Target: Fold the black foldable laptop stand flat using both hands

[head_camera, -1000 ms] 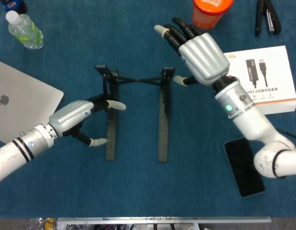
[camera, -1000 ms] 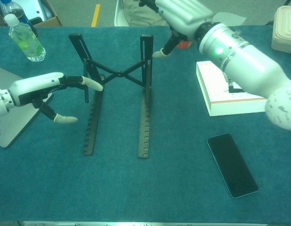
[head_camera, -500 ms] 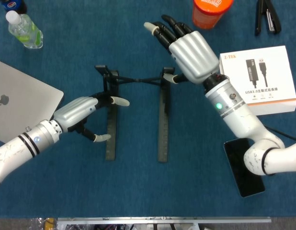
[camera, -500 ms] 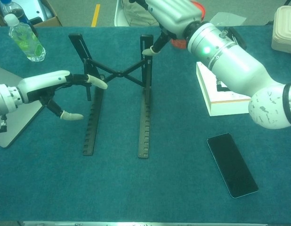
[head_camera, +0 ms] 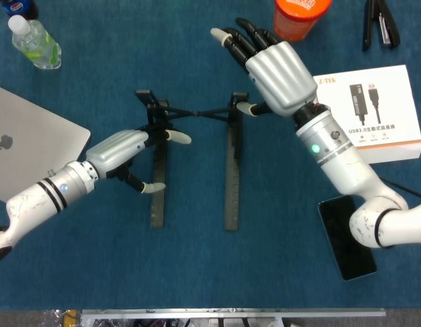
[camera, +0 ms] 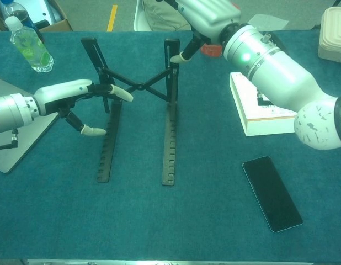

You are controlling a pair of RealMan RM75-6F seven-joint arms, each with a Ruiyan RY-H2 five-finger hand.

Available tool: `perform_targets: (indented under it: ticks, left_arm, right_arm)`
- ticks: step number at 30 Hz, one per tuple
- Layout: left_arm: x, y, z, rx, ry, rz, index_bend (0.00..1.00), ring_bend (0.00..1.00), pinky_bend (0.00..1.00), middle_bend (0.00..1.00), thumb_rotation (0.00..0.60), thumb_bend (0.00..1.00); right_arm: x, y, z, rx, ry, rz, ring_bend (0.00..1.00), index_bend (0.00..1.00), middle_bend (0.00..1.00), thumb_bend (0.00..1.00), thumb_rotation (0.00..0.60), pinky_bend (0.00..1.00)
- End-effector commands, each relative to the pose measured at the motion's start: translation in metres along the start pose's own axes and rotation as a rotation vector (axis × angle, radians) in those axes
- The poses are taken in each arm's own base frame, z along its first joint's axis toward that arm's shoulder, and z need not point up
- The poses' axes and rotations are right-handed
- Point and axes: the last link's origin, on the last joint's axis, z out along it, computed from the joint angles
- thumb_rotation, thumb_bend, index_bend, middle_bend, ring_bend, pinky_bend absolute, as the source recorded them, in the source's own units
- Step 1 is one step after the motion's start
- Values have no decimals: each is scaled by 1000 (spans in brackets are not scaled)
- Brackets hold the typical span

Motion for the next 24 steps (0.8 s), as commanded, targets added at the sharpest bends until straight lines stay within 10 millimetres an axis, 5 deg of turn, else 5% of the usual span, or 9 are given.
perform_targets:
  ticks: [1, 10, 18, 24]
  left_arm:
    - [1, 0, 4, 1, -4, 1, 173, 25, 37, 151, 600, 237]
    - [3, 3, 13, -7, -11, 2, 173, 26, 37, 153, 600, 237]
    - [2, 0, -12, 3, -5, -68, 183, 45, 48, 177, 600, 237]
    - [3, -3, -27, 27, -14, -163, 298, 253, 282, 325, 600, 237]
  right_arm:
    - [0, 0, 0, -1, 0, 2, 40, 0, 141, 77, 600, 211]
    - [-1, 1, 1, -2, -6, 5, 39, 0, 141, 78, 600, 211]
    - [-3, -1, 2, 8, -11, 1, 40, 0, 141, 78, 600, 211]
    - [-4, -1, 3, 8, -13, 1, 40, 0, 141, 78, 600, 211]
